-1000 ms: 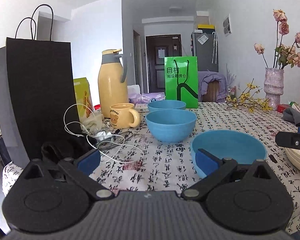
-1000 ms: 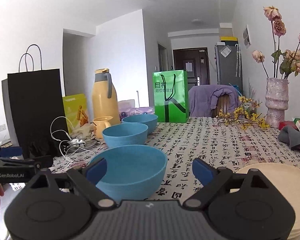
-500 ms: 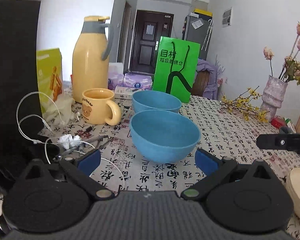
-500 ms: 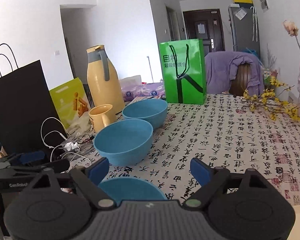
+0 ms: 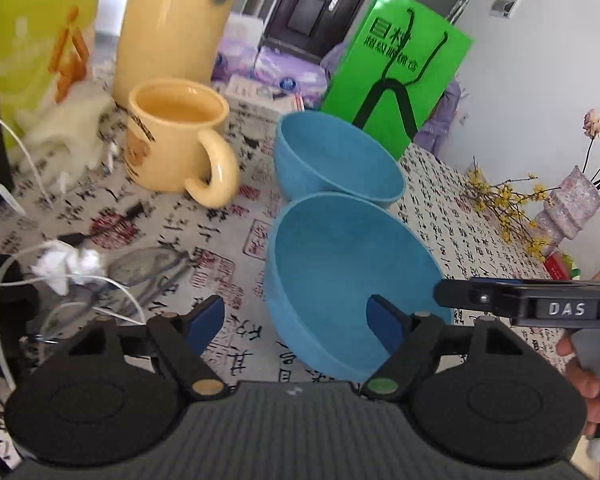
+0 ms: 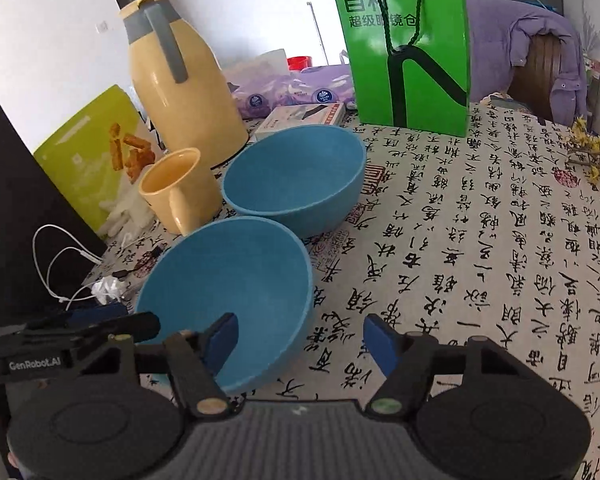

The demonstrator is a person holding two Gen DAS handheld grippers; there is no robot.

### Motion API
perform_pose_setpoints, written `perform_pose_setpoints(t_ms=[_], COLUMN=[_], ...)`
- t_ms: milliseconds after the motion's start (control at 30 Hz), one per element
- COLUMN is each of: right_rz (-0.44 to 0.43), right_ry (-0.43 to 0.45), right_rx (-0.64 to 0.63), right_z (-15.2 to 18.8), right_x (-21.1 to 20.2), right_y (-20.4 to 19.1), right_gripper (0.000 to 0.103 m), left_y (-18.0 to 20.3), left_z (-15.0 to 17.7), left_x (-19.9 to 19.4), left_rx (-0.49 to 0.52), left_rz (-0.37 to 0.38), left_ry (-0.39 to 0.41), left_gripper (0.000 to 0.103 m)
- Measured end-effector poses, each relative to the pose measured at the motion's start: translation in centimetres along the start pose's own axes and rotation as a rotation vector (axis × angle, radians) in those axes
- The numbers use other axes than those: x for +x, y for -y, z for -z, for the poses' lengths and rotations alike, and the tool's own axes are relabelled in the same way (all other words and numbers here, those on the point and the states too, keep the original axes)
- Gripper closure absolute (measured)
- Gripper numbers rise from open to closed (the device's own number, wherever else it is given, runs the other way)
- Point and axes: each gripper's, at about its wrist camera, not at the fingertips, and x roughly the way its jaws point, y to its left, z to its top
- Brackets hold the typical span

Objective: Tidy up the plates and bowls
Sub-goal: 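Lift the blue bowl with the left gripper and carry it over the placed bowl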

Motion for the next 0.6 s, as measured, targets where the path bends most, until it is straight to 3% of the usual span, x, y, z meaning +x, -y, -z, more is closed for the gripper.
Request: perform_pose_setpoints(t_ms=[100,233,333,600], right_rz=[-0.011,0.002,0.009,0.043], right_ry=[-0.035,-0.081,-0.092,-0.063], right_rx=[0.004,0.017,0.033,-0.008], right_z=[-0.7,-1.0,-1.2,-0.7], right_x=[1.9,3.8,4.5,3.2], right_y=[0.0,0.2,0.4,-0.8], right_gripper=[0.05,0.077,0.092,0.096], left_y=[0.3,0.6,0.5,0.7], left_z=[-0.4,-0.6,-0.8,-0.4], left_x=[1.5,2.9,3.1,1.4], left_rx=[0.027,0.038,0.03,0.024], left_rz=[-0.006,-0.026,-0.041,-0.077], left_ry=[-0.039,-0.085,-0.085,-0.065], left_gripper=[0.035,0.07,0.077,0.089])
